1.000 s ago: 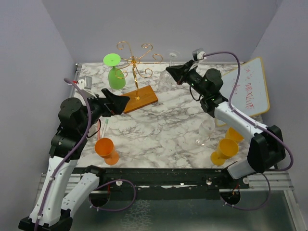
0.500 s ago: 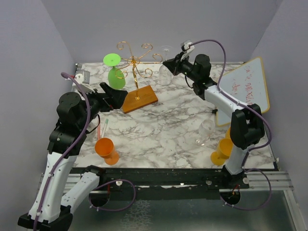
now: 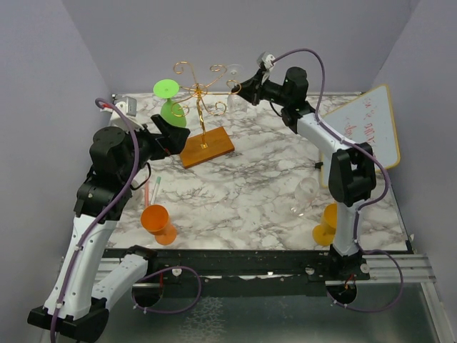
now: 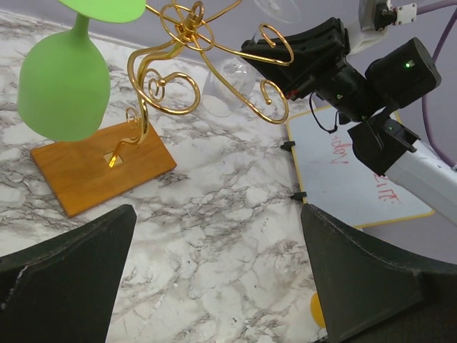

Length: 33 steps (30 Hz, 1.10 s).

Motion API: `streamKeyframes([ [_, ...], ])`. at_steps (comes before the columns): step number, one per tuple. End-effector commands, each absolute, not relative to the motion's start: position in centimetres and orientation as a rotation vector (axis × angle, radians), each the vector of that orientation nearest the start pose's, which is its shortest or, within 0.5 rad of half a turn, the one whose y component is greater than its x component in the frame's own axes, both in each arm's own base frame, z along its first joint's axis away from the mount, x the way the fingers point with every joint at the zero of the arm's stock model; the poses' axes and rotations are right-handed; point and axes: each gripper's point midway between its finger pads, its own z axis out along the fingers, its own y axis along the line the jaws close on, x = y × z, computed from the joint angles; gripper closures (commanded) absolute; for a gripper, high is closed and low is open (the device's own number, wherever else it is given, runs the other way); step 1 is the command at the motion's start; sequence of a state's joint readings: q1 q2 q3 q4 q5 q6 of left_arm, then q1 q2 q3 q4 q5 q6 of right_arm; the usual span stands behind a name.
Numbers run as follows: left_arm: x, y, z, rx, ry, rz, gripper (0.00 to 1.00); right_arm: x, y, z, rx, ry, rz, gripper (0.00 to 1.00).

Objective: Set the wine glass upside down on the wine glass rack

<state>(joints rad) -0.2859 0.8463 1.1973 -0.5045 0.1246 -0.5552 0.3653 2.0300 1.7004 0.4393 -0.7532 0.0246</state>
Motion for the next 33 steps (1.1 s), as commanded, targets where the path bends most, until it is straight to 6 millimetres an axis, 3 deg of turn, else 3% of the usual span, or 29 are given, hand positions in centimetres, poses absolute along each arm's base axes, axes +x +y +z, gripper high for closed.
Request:
streamKeyframes([
  [1,27.0,-11.9,39.1,-0.142,1.741,-0.682,0.01,50.5,33.5,31.0,-0.972,1.202,0.894,0.99],
  [24,27.9,-11.2,37.4,-0.13,1.774,-0.604,0.01,47.3,35.2,31.6,-1.088,1.108,1.106,0.99],
  [33,28.6,-10.9,37.2,-0.147,1.784,-0.572,0.01,47.2,36.7,31.1,-1.125,1.131,1.127,0.99],
])
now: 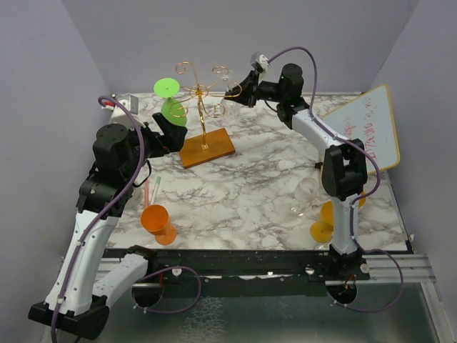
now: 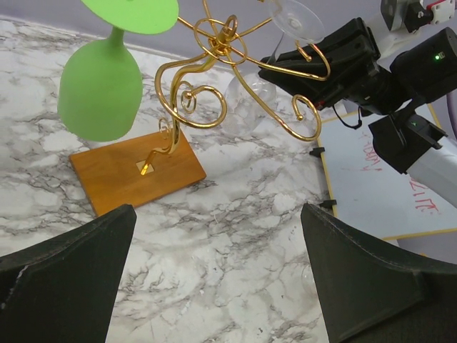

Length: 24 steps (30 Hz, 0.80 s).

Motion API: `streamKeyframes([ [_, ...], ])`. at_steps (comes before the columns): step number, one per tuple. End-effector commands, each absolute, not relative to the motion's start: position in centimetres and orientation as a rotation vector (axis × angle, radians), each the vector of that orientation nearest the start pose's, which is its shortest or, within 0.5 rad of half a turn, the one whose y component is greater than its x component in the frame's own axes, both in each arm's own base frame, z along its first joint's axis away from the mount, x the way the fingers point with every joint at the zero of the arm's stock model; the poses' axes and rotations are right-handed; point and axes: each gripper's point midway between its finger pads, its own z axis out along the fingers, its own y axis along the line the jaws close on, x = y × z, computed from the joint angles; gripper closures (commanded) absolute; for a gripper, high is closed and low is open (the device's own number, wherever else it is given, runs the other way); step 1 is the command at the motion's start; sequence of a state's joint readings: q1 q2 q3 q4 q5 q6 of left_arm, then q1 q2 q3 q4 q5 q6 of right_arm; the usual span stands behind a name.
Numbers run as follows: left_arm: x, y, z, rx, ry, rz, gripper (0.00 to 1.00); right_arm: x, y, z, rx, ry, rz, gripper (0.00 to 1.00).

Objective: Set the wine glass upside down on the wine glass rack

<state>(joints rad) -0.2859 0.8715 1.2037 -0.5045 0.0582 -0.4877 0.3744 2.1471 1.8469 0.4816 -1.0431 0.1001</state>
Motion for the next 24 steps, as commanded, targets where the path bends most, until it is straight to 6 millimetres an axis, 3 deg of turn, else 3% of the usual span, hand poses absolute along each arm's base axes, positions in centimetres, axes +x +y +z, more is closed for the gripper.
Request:
streamKeyframes([
  [1,28.7,-10.9,37.2,-0.149,1.786,-0.572,0.01,47.1,36.9,31.0,-1.128,1.131,1.133,0.99],
  [6,29.1,-11.3,36.6,-0.142,1.808,-0.575,0.01,46.6,37.3,31.1,-1.144,1.122,1.147,0.99],
  [24,29.5,-11.2,35.9,-0.133,1.825,-0.551,0.01,42.4,35.9,32.8,-1.16,1.051,1.168,0.99],
])
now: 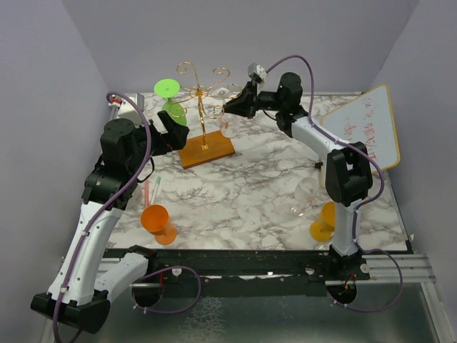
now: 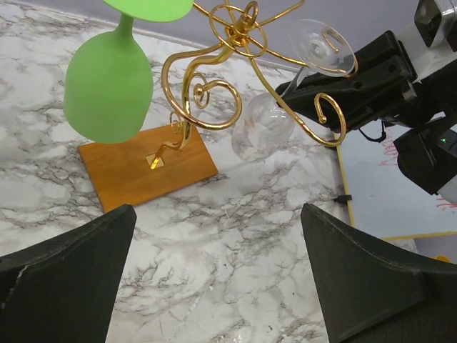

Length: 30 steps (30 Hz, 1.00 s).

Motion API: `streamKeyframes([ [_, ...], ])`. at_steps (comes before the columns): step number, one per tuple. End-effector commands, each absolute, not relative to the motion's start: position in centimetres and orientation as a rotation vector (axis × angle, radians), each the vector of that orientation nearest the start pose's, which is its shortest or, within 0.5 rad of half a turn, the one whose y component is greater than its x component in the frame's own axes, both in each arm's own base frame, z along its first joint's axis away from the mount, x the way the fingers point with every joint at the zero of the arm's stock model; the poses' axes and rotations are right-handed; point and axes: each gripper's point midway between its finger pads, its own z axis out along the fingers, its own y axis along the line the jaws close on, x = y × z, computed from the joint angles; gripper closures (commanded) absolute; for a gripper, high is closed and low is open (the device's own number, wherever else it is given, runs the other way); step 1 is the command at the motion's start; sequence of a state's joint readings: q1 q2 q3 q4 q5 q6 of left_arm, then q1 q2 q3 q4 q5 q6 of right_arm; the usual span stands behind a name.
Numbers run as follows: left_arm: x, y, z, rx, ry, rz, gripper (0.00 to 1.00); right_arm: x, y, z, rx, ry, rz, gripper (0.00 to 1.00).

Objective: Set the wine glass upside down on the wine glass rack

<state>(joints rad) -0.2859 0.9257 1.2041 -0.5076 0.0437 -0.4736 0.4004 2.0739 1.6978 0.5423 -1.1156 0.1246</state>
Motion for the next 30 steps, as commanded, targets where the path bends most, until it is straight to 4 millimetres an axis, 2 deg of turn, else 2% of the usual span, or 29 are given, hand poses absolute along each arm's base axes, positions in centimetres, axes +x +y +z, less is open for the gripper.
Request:
streamKeyframes([
  [1,29.5,-11.1,35.8,-0.133,1.827,-0.549,0.01,42.3,35.8,32.9,-1.157,1.05,1.167,0.99],
  [15,29.0,-11.0,35.4,-0.116,1.827,-0.543,0.01,43.3,34.5,34.9,-0.989,1.026,1.031,0.99],
  [23,28.7,-11.1,34.9,-0.105,1.838,-0.551,0.01,44.1,33.4,35.0,-0.891,1.042,0.961,0.99],
  [30,28.6,-11.2,34.6,-0.105,1.846,-0.556,0.01,45.6,32.4,34.9,-0.78,1.077,0.888,0.99],
])
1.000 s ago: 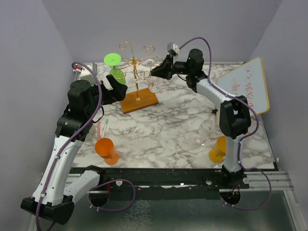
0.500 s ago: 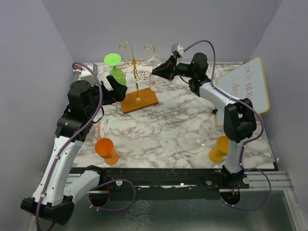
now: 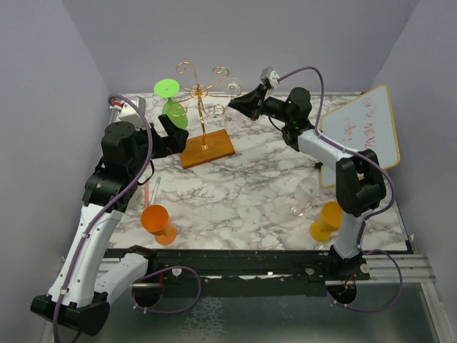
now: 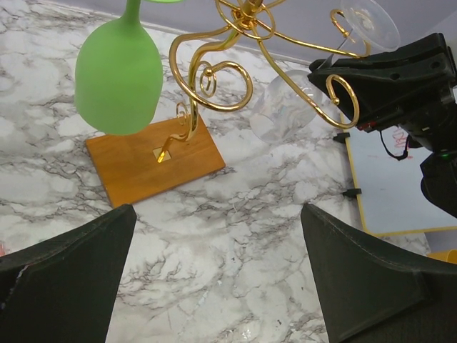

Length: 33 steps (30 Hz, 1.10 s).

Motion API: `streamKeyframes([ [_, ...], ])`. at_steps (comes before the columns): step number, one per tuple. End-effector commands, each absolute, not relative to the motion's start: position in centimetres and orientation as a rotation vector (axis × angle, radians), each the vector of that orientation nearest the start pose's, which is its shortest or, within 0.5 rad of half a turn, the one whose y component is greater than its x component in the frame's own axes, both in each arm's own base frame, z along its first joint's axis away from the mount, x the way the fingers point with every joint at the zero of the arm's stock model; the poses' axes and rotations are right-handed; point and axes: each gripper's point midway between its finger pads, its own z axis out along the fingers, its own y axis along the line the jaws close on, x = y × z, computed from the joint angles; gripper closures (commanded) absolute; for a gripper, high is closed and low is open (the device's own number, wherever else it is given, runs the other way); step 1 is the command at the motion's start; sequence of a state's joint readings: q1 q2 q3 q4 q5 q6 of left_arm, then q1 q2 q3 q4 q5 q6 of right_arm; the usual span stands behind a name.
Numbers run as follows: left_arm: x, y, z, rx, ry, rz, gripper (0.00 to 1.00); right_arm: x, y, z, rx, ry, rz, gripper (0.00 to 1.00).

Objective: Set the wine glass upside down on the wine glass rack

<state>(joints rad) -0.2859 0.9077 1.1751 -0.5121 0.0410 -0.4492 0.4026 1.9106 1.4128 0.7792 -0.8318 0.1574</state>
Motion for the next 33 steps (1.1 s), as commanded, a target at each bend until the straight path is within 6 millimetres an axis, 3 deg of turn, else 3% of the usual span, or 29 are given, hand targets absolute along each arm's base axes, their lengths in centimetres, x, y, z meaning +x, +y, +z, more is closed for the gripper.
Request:
streamKeyframes([
  [1,28.6,-11.3,34.6,-0.105,1.845,-0.559,0.01,45.9,32.3,34.9,-0.77,1.08,0.881,0.99],
  [17,27.8,-11.1,34.5,-0.114,1.839,-0.575,0.01,46.4,33.1,31.0,-0.826,1.215,0.917,0.89],
  [23,27.2,-11.2,35.0,-0.107,1.833,-0.586,0.01,46.1,33.5,30.0,-0.851,1.262,0.969,0.68],
  [28,26.9,-11.2,35.8,-0.094,1.831,-0.588,0.01,45.5,33.6,30.9,-0.846,1.26,1.004,0.49],
  [33,26.3,-11.2,36.5,-0.075,1.827,-0.59,0.01,44.8,33.0,31.3,-0.839,1.261,0.981,0.4],
])
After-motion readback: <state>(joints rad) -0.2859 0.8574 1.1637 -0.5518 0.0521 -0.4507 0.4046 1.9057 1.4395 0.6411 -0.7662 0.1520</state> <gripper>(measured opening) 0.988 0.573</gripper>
